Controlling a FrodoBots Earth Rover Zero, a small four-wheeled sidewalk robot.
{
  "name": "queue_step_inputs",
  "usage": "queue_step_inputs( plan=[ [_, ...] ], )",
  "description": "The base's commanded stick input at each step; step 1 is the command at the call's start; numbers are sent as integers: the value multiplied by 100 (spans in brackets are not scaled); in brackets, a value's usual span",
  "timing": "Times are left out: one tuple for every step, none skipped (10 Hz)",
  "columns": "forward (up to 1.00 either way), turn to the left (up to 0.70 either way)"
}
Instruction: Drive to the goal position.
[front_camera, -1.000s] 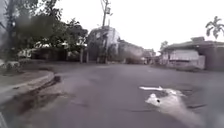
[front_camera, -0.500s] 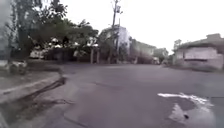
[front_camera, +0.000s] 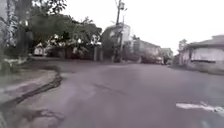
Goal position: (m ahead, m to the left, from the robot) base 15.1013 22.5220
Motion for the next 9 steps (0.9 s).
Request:
queue_step_inputs(
  plan=[
    [100,0],
    [100,0],
    [100,0],
    [100,0],
    [100,38],
    [100,40],
    [100,27],
    [100,5],
    [100,0]
  ],
)
